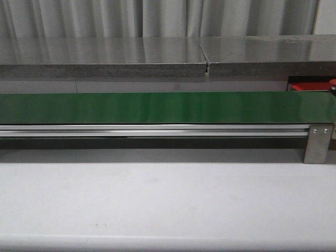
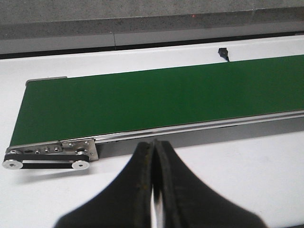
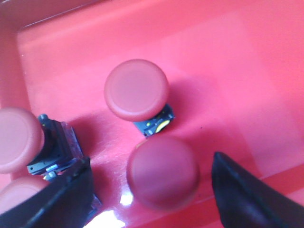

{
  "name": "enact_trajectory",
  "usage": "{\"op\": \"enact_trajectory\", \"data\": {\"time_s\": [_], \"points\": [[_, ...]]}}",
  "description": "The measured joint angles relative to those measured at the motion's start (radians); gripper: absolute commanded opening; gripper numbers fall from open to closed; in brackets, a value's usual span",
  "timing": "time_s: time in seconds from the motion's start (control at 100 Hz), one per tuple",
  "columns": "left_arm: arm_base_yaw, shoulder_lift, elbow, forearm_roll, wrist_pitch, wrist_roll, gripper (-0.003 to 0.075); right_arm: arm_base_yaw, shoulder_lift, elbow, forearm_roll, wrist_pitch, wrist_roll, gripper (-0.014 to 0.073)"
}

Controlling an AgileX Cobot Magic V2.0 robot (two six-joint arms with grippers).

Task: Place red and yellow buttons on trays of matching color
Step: 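Lower the red button into the red tray and open the right gripper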

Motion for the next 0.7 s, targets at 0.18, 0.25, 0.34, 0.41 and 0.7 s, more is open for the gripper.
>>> {"op": "enact_trajectory", "data": {"time_s": [0.18, 0.25, 0.34, 0.41, 0.7], "points": [[0.0, 0.0, 0.0, 0.0, 0.0, 0.0, -0.002, 0.0, -0.011, 0.0, 0.0, 0.014, 0.0, 0.0531], [0.0, 0.0, 0.0, 0.0, 0.0, 0.0, -0.002, 0.0, -0.033, 0.0, 0.0, 0.026, 0.0, 0.0531], [0.0, 0.0, 0.0, 0.0, 0.0, 0.0, -0.002, 0.0, -0.073, 0.0, -0.008, 0.043, 0.0, 0.0517], [0.0, 0.0, 0.0, 0.0, 0.0, 0.0, -0.002, 0.0, -0.109, 0.0, -0.021, 0.057, -0.002, 0.0454], [0.0, 0.0, 0.0, 0.0, 0.0, 0.0, -0.002, 0.064, -0.261, 0.0, -0.084, 0.128, -0.002, -0.0112]]}}
